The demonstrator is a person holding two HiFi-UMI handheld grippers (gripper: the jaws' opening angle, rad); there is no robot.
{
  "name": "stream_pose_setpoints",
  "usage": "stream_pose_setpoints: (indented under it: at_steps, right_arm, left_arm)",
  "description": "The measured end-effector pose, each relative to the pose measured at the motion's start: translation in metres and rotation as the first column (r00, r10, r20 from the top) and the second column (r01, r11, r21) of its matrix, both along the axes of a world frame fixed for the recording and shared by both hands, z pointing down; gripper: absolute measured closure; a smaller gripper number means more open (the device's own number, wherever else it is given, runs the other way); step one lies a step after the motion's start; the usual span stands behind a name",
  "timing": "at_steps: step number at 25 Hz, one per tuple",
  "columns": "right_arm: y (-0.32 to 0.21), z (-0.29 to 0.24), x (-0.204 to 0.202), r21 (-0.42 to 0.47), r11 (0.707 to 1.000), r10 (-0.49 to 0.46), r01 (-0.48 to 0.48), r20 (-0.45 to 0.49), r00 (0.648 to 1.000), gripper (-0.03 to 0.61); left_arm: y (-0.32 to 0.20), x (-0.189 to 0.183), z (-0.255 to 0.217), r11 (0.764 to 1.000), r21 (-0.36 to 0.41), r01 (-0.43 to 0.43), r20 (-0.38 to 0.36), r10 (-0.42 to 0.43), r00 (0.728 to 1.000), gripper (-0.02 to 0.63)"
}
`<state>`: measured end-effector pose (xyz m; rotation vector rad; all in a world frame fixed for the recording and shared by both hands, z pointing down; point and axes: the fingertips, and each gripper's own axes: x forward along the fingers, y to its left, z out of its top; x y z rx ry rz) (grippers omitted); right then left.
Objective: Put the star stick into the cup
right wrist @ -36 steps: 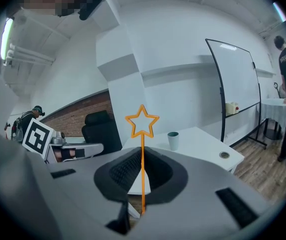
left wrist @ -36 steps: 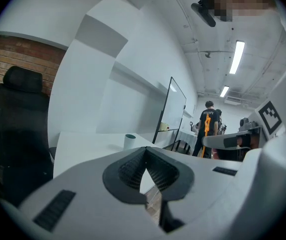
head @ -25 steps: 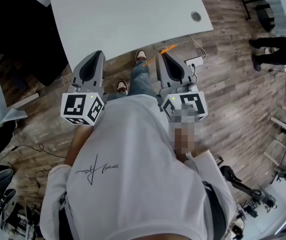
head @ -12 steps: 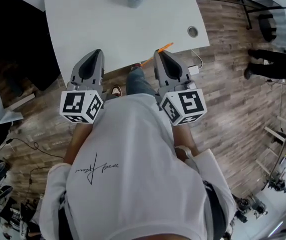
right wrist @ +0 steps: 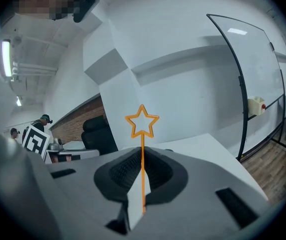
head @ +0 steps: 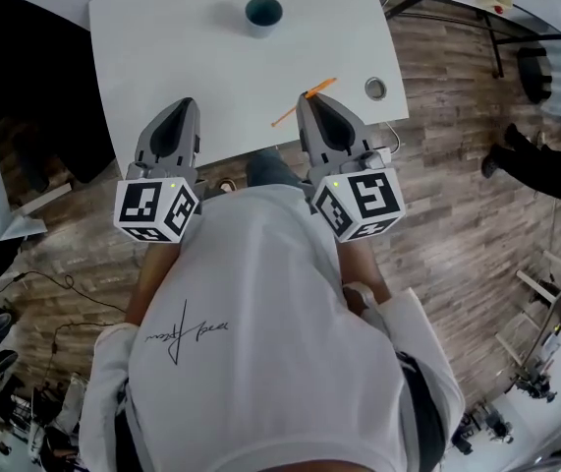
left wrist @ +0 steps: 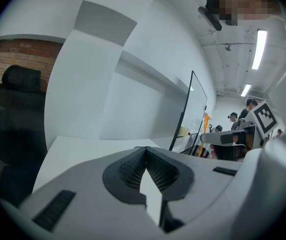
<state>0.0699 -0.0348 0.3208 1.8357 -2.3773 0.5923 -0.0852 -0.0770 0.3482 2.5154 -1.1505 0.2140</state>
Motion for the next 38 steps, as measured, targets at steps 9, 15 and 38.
stream_pose_setpoints:
  at_steps: [9, 15, 38]
  right_arm:
    - [-0.029, -0.002, 0.024, 0.022, 0.997, -0.075, 0.074, 0.002, 0.997, 0.563]
    - [-0.053, 0.000, 0.035, 0.031, 0.990, -0.137, 0.137, 0.004, 0.991, 0.563]
    - [-0.119, -0.021, 0.048, 0.116, 0.962, -0.246, 0.246, -0.020, 0.969, 0.563]
  left_arm:
    - [-0.015, 0.026, -0.003, 0.998, 0.022, 0.063, -0.002, -0.063, 0.998, 0.606]
    - [-0.029, 0.040, 0.002, 0.993, 0.025, 0.113, -0.001, -0.113, 0.994, 0.606]
    - [-0.045, 0.047, 0.020, 0.983, -0.019, 0.185, 0.035, -0.184, 0.982, 0.606]
